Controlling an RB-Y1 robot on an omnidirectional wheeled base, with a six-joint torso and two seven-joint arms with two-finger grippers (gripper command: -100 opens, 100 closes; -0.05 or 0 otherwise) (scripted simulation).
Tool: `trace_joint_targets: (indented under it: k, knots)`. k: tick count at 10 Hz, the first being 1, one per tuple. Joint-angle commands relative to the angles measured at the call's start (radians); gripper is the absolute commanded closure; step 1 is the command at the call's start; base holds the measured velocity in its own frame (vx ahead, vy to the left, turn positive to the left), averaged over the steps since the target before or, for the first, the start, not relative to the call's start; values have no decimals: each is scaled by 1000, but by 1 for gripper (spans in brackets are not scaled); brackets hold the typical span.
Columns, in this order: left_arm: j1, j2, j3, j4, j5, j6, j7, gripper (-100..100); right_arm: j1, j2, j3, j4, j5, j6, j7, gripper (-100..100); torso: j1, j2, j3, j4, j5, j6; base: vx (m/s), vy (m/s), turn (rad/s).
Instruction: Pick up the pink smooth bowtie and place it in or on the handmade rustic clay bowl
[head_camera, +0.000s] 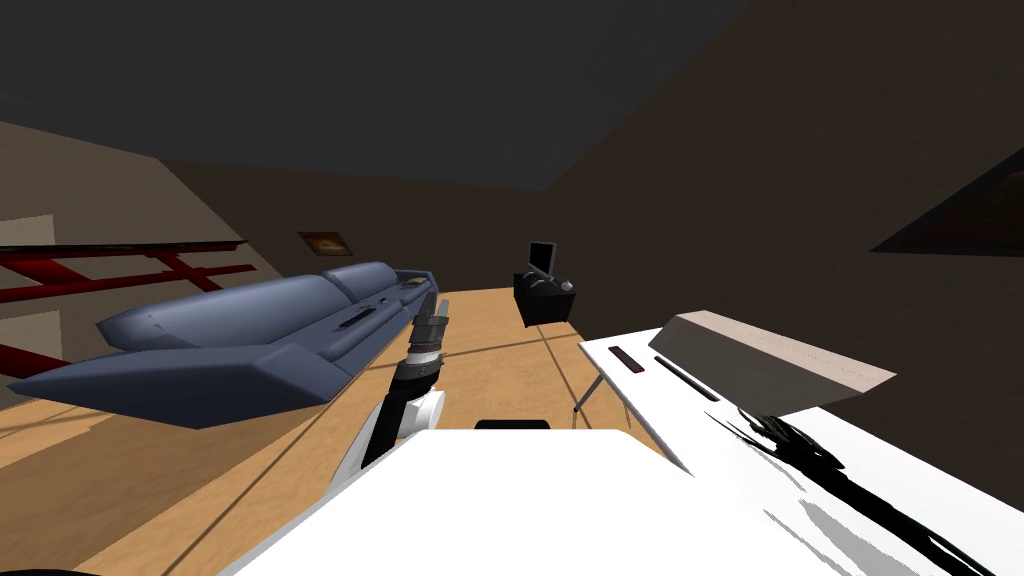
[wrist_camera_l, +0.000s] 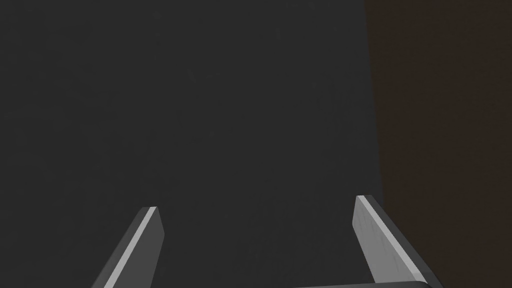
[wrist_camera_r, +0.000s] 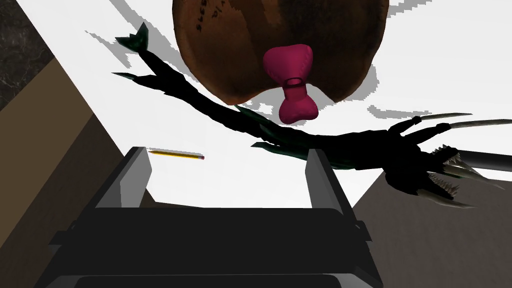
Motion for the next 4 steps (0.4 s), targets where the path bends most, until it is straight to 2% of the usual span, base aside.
trace_joint_targets:
  k: [1, 4]
  knots:
    - [0, 0, 0, 0, 0, 0, 0, 0, 0, 0, 0, 0, 0, 0, 0, 0, 0, 0, 0, 0, 0, 0, 0, 0, 0]
    - [0, 0, 0, 0, 0, 0, 0, 0, 0, 0, 0, 0, 0, 0, 0, 0, 0, 0, 0, 0, 0, 0, 0, 0, 0]
